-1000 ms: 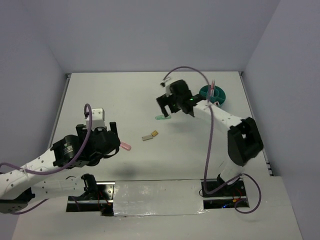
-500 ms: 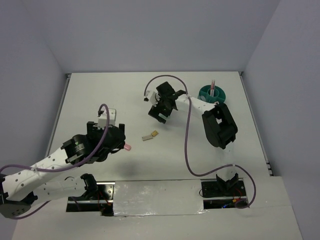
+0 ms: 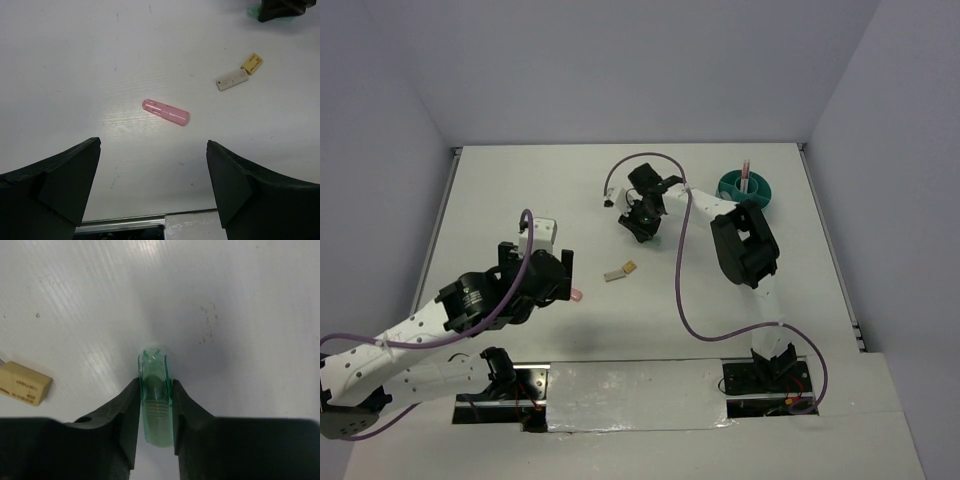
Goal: Sort the stationery into containers
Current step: Pick up the stationery from the center of the board, then place the stationery in the storage box.
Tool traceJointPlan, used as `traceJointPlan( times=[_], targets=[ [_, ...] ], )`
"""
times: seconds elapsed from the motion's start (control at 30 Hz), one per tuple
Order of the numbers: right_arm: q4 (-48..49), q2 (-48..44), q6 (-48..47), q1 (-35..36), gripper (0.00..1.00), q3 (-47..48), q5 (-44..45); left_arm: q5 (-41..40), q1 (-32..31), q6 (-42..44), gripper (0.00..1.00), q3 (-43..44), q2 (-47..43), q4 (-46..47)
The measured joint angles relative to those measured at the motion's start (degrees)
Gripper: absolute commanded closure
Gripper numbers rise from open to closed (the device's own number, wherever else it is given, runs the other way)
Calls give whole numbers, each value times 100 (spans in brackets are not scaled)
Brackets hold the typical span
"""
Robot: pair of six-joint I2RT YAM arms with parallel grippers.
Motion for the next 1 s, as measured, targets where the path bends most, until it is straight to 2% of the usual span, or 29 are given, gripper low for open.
traceJointPlan(
  times=[0.1,0.17,0.37,0.53,0.8,1.0],
  targets=[
    [-94,2,-9,0,92,39,-20,31,0,4,1,0,-4,0],
    [-179,7,13,-4,100,59,-17,48,0,4,1,0,-4,2],
    [-7,4,431,-52,100,50,258,107,0,33,1,-4,-63,44],
    [658,-243,1307,-466,100,-345,212,153,0,133,1,-44,-107,103],
    [2927,-2146,2824,-1655,100,-2199,-177,205,0,153,1,-52,-107,164],
    [3866,-2594,2778,-1910,100,-2052,-433,247,0,155,1,-52,-118,214]
  ],
)
